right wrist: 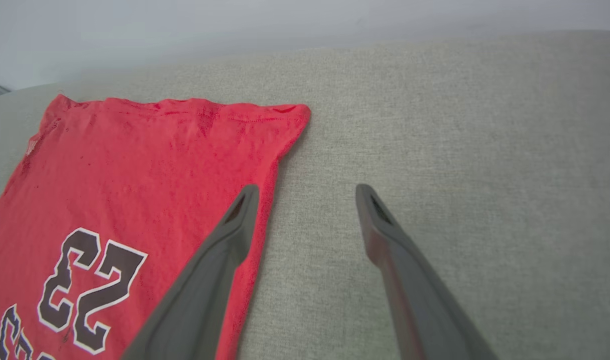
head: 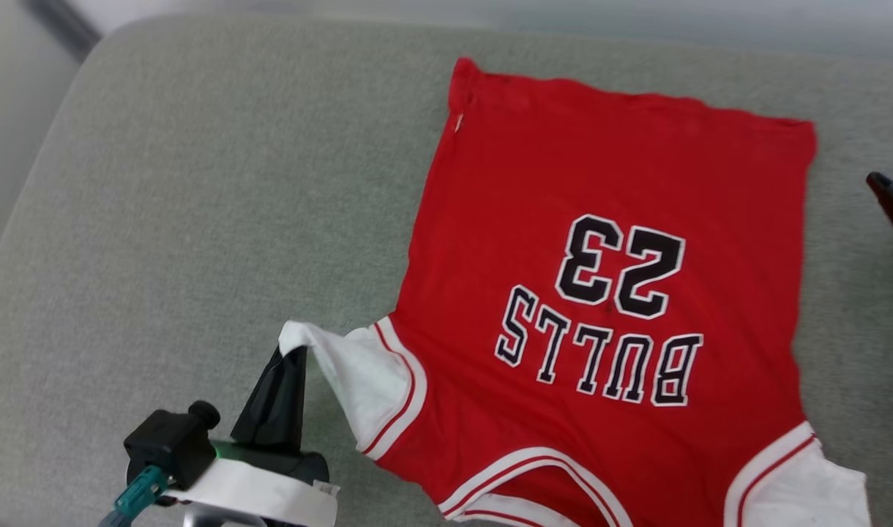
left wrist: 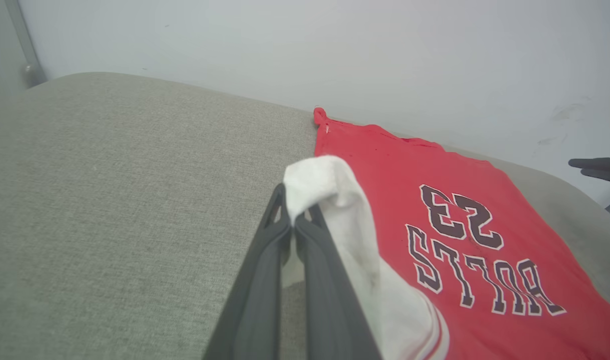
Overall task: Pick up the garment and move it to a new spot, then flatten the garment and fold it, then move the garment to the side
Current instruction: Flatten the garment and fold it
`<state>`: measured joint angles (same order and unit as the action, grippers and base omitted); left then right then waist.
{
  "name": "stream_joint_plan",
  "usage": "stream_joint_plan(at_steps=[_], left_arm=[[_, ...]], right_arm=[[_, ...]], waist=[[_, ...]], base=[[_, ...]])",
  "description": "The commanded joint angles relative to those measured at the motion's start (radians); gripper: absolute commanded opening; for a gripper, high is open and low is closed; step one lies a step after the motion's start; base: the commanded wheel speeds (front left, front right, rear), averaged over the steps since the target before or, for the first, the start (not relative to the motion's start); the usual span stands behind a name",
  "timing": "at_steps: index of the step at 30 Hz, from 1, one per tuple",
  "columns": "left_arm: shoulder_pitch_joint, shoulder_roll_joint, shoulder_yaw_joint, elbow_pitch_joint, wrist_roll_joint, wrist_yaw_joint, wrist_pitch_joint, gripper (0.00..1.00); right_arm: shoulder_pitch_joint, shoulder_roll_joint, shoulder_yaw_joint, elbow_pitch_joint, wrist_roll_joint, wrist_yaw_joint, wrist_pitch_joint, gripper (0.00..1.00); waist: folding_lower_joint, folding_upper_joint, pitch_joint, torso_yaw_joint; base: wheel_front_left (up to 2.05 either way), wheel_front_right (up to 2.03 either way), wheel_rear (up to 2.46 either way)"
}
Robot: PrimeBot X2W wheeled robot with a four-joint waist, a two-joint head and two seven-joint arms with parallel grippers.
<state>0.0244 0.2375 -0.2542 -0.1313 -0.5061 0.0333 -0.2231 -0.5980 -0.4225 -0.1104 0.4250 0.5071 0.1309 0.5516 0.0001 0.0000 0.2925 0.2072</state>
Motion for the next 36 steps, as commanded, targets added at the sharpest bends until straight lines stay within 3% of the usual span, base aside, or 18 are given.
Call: stream_joint_plan(at_steps=[1,6,11,19,20,21,22,31,36], left_arm=[[-0.025,-0.006,-0.004,-0.005,0.002,-0.006,-0.006,0.0],[-0.084,-0.019,-0.023,0.001,-0.002,-0.04,-0.015,0.0],[-0.135,-0.03,-0.041,0.013,0.004,-0.07,-0.023,0.0],[-0.18,-0.047,-0.055,0.05,0.009,-0.096,-0.034,0.0],[-0.181,-0.048,-0.054,0.056,0.01,-0.098,-0.035,0.0],[-0.184,-0.049,-0.053,0.061,0.01,-0.101,-0.036,0.0],[-0.187,-0.05,-0.054,0.065,0.01,-0.102,-0.035,0.0],[-0.162,-0.039,-0.039,0.114,0.001,-0.103,-0.038,0.0],[-0.124,-0.017,-0.004,0.149,-0.01,-0.08,-0.036,0.0]], right_arm=[[-0.036,-0.012,-0.002,0.019,-0.003,0.0,0.042,1.0],[-0.198,-0.038,-0.025,0.087,-0.041,0.0,0.219,1.0],[-0.296,-0.028,-0.05,0.125,-0.102,0.0,0.285,1.0],[-0.273,0.018,-0.038,0.228,-0.149,0.0,0.404,1.0],[-0.264,0.029,-0.043,0.242,-0.151,0.0,0.425,0.92],[-0.259,0.036,-0.048,0.249,-0.156,0.0,0.441,0.33],[-0.255,0.037,-0.051,0.255,-0.164,0.0,0.454,0.0],[-0.283,-0.008,-0.063,0.199,-0.21,-0.001,0.481,0.0],[-0.25,-0.044,-0.007,0.115,-0.202,0.0,0.483,0.0]], waist=[[-0.0001,0.0,0.066,0.058],[-0.0001,0.0,0.144,0.112],[-0.0001,0.0,0.215,0.146],[-0.0001,0.0,0.262,0.159],[-0.0001,0.0,0.262,0.158],[-0.0001,0.0,0.262,0.157],[-0.0001,0.0,0.261,0.156],[-0.0001,0.0,0.166,0.122],[-0.0001,0.0,0.068,0.065]], base=[[0.0,0.0,0.0],[0.0,0.0,0.0],[0.0,0.0,0.0],[0.0,0.0,0.0],[0.0,0.0,0.0],[0.0,0.0,0.0],[0.0,0.0,0.0],[0.0,0.0,0.0],[0.0,0.0,0.0]])
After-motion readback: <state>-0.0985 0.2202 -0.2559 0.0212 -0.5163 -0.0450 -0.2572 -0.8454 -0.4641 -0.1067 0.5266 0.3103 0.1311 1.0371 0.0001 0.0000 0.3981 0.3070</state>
